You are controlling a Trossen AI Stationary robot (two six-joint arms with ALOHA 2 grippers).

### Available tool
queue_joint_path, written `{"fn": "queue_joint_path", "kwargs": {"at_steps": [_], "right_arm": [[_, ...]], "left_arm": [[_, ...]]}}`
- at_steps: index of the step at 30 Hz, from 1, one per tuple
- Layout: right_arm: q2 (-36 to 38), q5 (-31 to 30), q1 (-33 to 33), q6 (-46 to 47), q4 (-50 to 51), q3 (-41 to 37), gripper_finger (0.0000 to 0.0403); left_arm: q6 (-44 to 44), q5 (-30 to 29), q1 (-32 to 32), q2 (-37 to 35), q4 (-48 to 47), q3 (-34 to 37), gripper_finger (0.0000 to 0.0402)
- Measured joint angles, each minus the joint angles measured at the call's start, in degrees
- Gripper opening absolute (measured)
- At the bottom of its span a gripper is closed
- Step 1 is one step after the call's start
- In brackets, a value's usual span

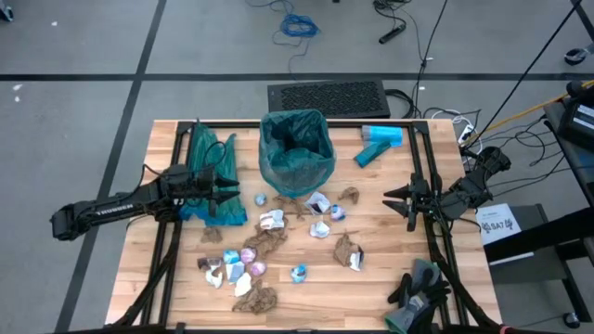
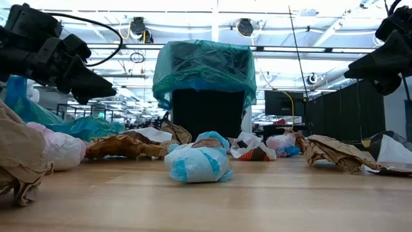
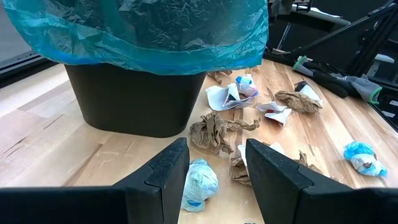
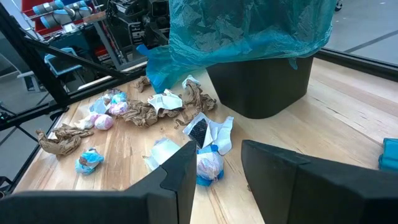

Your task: Place trash/remove bag and relplace

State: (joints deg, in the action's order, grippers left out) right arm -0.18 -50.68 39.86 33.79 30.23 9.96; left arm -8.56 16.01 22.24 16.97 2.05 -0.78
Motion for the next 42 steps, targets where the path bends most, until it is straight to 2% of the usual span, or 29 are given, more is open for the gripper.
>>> {"fn": "queue_joint_path", "kwargs": {"at_steps": [9,13,15,27,31,34,37,42], "right_arm": [[0.0,0.0,0.0,0.0,0.0,0.0,0.0120],[0.0,0.0,0.0,0.0,0.0,0.0,0.0120],[0.0,0.0,0.0,0.0,0.0,0.0,0.0120],[0.0,0.0,0.0,0.0,0.0,0.0,0.0120],[0.0,0.0,0.0,0.0,0.0,0.0,0.0120],[0.0,0.0,0.0,0.0,0.0,0.0,0.0121],[0.0,0.0,0.0,0.0,0.0,0.0,0.0121],[0.0,0.0,0.0,0.0,0.0,0.0,0.0121]], "left_arm": [[0.0,0.0,0.0,0.0,0.0,0.0,0.0164],[0.0,-6.8,0.0,0.0,0.0,0.0,0.0164],[0.0,-7.3,0.0,0.0,0.0,0.0,0.0164],[-0.2,-7.7,0.0,0.0,0.3,0.0,0.0164],[-4.6,-7.7,0.0,0.0,0.5,0.0,0.0164],[-11.2,-7.8,0.0,0.0,0.8,0.0,0.0164],[-12.6,-6.3,0.0,0.0,0.5,0.0,0.0164],[-10.5,-3.7,-1.7,0.0,-7.6,-4.5,0.0154]]}}
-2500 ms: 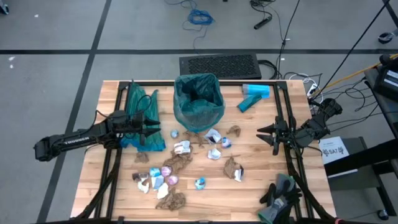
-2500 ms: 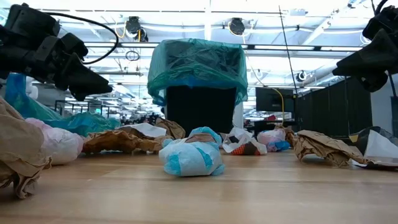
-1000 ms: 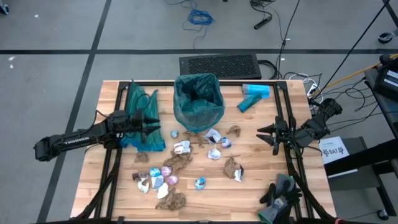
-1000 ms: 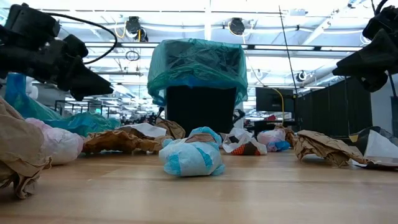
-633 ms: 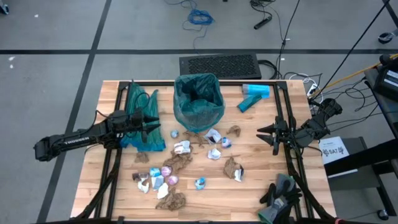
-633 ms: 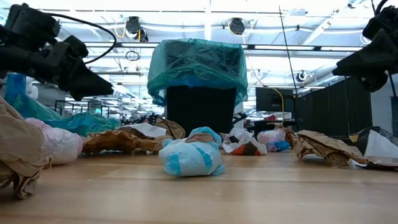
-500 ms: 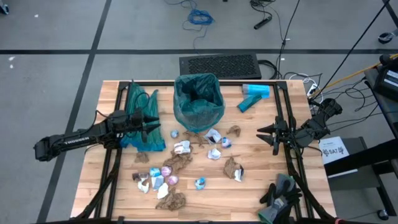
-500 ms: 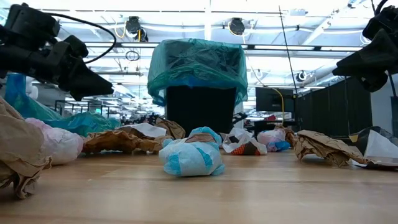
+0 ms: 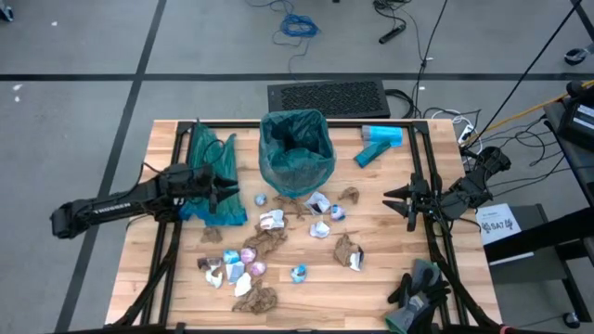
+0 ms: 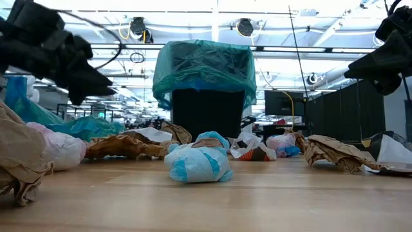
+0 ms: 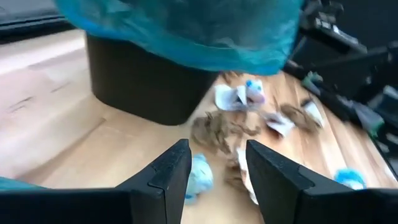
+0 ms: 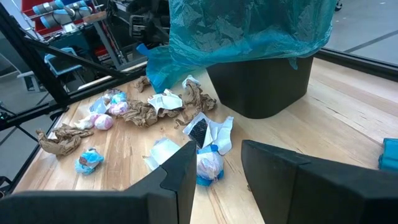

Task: Place trash/remove bag and relplace
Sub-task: Put the blue plastic into the blue trash bag inside the black trash bin

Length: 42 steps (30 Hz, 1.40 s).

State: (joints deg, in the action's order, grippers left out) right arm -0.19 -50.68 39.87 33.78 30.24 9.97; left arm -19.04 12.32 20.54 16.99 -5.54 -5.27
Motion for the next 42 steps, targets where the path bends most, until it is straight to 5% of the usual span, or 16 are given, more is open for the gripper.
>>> {"fn": "queue_joint_path", "kwargs": {"at_steps": [7,13,21,31,42], "right_arm": [[0.0,0.0,0.0,0.0,0.0,0.0,0.0121],[0.0,0.0,0.0,0.0,0.0,0.0,0.0121],[0.0,0.0,0.0,0.0,0.0,0.0,0.0121],[0.0,0.0,0.0,0.0,0.0,0.0,0.0121],[0.0,0.0,0.0,0.0,0.0,0.0,0.0121]], "left_arm": [[4.4,-1.5,-3.6,0.0,-13.2,-11.6,0.0116],[-6.0,-2.3,-6.9,0.0,-22.7,-18.7,0.0091],[-18.4,-7.9,-15.9,1.3,-23.3,-22.2,0.0044],[-20.6,-22.5,-30.9,17.0,-12.4,-28.0,0.0005],[-21.3,-29.3,-39.8,38.8,-11.6,-41.7,0.0003]]}}
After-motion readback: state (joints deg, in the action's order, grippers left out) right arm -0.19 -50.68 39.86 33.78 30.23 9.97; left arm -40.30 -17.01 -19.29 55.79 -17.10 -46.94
